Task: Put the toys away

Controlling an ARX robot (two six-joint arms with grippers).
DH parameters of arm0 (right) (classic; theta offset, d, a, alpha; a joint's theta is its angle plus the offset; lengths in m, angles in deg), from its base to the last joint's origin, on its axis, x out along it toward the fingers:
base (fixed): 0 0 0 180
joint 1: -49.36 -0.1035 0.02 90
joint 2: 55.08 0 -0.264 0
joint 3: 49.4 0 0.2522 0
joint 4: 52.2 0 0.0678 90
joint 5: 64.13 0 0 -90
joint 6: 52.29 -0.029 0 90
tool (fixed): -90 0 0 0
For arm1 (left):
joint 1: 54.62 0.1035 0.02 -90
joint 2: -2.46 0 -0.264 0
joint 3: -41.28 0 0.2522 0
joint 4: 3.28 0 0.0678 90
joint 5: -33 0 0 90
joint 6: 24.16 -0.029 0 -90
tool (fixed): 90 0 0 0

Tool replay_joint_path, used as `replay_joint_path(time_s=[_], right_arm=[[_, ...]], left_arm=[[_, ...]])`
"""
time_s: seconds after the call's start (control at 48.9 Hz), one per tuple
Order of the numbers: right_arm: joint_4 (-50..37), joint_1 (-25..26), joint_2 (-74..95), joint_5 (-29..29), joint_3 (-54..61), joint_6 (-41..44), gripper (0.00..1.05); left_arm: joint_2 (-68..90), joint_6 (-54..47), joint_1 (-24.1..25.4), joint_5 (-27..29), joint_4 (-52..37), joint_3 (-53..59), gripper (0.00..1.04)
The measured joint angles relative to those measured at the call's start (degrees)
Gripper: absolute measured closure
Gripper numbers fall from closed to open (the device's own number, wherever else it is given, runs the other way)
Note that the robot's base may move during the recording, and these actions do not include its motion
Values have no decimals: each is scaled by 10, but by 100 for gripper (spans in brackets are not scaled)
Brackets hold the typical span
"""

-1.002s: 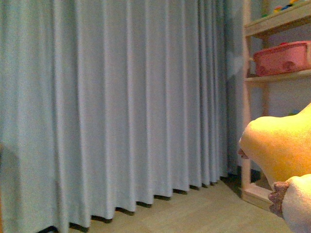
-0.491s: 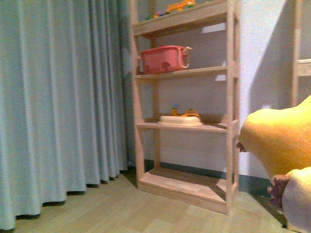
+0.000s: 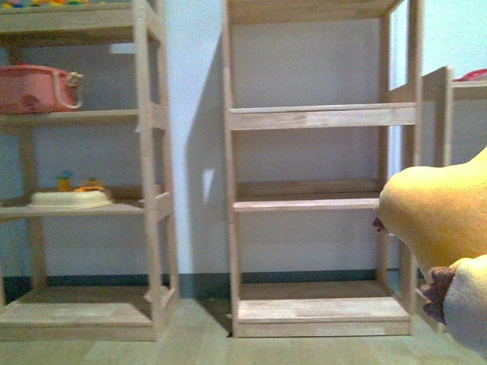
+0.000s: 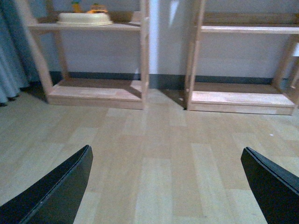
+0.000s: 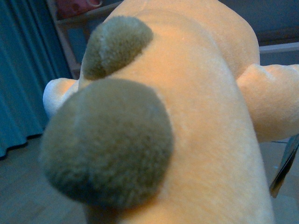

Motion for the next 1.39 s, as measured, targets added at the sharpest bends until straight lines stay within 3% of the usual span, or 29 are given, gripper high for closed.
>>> replay_joint_path(time_s=[1.391], right_arm=[[0,0,0,-1,0,0,95]], left_arm=[[0,0,0,0,0,0,6]])
